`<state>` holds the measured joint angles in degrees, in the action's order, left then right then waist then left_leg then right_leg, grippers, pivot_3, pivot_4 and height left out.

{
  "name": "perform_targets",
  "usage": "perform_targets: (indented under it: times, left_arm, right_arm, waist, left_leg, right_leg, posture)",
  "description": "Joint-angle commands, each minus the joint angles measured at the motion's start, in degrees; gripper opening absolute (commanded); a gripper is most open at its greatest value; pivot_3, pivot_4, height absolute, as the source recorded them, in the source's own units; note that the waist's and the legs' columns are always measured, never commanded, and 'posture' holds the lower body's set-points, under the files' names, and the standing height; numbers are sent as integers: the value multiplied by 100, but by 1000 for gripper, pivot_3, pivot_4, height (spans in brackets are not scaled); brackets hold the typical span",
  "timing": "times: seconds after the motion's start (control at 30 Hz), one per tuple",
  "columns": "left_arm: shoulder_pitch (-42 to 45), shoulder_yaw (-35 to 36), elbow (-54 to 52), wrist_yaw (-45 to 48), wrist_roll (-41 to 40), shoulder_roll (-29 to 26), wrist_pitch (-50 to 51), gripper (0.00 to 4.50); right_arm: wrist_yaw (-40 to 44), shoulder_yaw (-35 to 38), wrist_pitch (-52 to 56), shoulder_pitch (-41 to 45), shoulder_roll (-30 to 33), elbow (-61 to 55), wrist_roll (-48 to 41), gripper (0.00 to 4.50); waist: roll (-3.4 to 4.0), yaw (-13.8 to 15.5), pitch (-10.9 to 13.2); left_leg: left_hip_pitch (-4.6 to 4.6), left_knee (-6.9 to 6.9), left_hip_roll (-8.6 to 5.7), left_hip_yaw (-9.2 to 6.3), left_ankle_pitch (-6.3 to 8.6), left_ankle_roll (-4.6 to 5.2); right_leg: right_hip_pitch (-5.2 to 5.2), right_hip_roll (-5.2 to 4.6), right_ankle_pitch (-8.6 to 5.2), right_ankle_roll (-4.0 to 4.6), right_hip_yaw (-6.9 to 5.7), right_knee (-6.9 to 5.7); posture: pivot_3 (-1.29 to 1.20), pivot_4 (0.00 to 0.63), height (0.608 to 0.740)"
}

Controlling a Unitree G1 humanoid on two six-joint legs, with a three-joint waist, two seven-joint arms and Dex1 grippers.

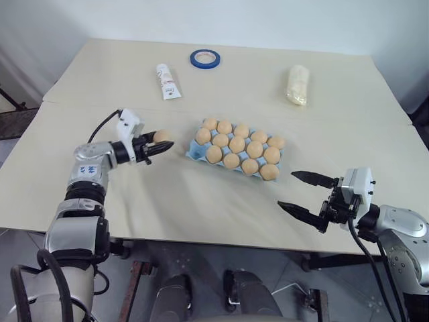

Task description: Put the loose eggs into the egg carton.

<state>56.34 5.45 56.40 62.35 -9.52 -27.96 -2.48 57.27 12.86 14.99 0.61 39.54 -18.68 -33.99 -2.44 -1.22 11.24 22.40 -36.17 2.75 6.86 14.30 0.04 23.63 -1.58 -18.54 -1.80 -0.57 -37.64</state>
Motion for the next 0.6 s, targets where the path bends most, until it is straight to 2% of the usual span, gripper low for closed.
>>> perform_targets:
  times: [0.03, 0.4, 0.6]
  left_arm:
    - [156, -139, -292, 203, -22, 135, 35, 1743]
    - [431, -462, 126, 159, 270, 505, -176, 1743]
    - [483, -438, 201, 27, 333, 519, -281, 3608]
  right_arm:
    - [-7, 108, -85, 17, 1, -121, -58, 4500]
    - [-157, 186, -110, -184, -28, -268, -64, 4500]
    - [-211, 216, -100, -252, -21, -330, -91, 4500]
  waist:
    - [0, -6, 0]
    - [0, -45, 0]
    - [-1, -35, 0]
  left_leg:
    - [-1, 0, 0, 0, 0, 0]
    - [-6, -3, 2, 1, -4, -5]
    - [-4, -3, 2, -1, -4, -3]
  right_leg:
    - [-2, 0, 0, 0, 0, 0]
    - [1, 8, 0, -1, 5, -11]
    - [1, 7, 0, -1, 4, -10]
  posture:
    - [0, 150, 740]
    - [0, 150, 740]
    - [0, 150, 740]
